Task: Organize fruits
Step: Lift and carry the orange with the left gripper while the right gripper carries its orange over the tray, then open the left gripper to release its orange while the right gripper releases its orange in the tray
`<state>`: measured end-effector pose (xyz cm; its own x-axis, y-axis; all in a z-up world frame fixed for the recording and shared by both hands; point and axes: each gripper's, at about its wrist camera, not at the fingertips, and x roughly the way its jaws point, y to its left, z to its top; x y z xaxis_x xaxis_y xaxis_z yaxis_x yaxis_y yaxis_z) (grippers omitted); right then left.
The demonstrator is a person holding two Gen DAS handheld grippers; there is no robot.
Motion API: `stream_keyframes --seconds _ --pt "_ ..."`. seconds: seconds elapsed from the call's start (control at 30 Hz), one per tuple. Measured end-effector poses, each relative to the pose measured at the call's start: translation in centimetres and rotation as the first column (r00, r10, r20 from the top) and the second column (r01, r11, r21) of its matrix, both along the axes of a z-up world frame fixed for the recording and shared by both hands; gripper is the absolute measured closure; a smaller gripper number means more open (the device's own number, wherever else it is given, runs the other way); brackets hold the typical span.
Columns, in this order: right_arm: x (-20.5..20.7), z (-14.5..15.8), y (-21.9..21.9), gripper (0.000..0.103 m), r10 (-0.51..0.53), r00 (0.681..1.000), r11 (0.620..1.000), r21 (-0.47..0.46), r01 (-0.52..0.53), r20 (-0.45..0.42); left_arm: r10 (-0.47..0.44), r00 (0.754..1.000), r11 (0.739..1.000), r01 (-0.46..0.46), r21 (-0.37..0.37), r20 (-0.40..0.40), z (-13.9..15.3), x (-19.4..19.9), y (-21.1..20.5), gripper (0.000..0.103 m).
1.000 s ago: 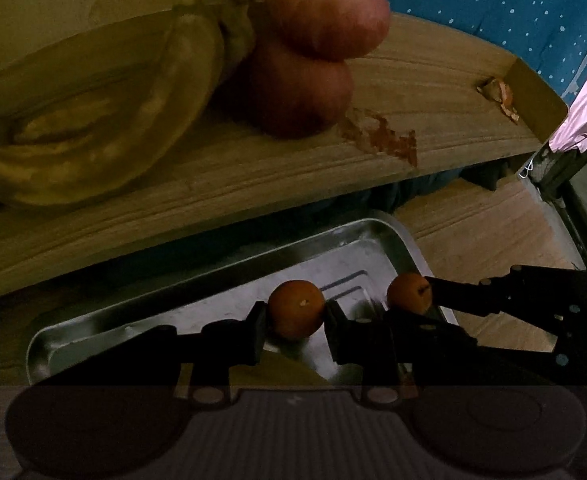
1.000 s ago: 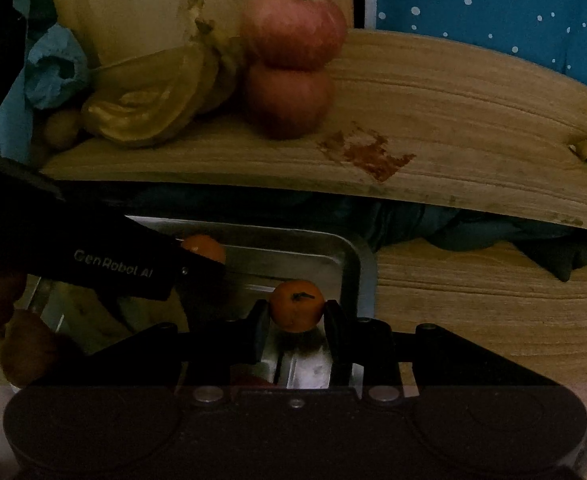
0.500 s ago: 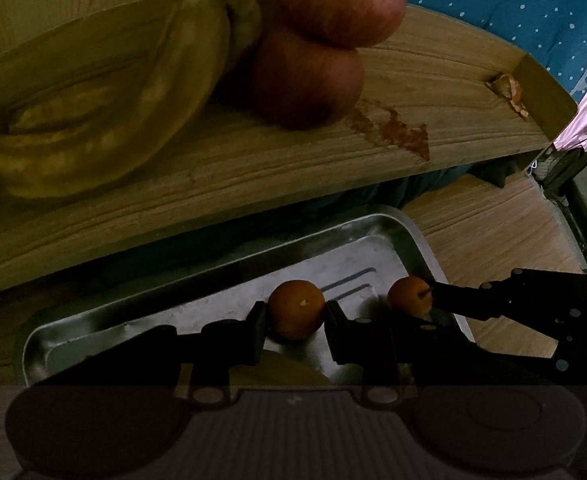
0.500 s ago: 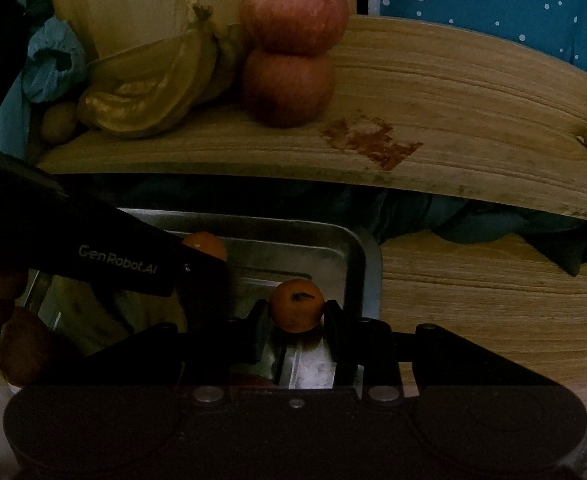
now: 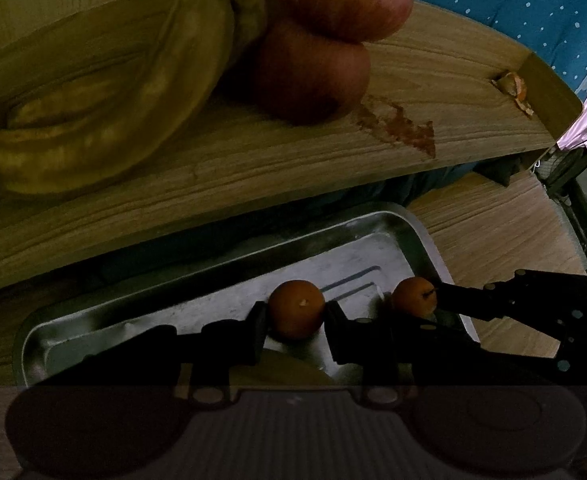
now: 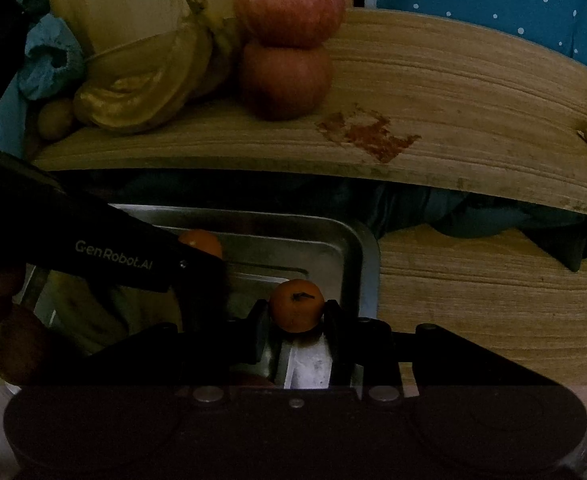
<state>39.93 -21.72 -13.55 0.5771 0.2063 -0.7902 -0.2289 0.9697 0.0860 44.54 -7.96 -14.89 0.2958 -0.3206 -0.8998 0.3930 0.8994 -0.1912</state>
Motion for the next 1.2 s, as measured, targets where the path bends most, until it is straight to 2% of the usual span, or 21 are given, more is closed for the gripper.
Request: stream_keyframes --seconds 0.27,0.4,0.9,1.2 --pt "-0.3 0.2 -0.3 0.068 -0.008 1.0 1.0 -0.004 0.008 0.011 0.01 1.0 1.0 -0.01 0.002 0.014 0.3 -0.3 0.0 0.068" --pt "-0.7 0.5 -0.5 0.063 -0.011 1.0 1.0 -0.002 0.012 0.023 0.02 0.999 1.0 -0.021 0.002 0.028 0.6 -0.6 0.2 0.067" --pt "-2.5 2.1 -1.1 0.041 -0.05 0.995 0.999 0.007 0.05 0.082 0.075 0.993 0.997 -0.075 -0.004 0.092 2.8 -2.0 1.4 0.042" --pt "-3.9 3.3 -1.3 0.023 -0.062 0.991 0.998 0.02 0.06 0.116 0.124 0.983 0.992 -0.123 -0.018 0.134 4.2 -3.3 2.4 0.014"
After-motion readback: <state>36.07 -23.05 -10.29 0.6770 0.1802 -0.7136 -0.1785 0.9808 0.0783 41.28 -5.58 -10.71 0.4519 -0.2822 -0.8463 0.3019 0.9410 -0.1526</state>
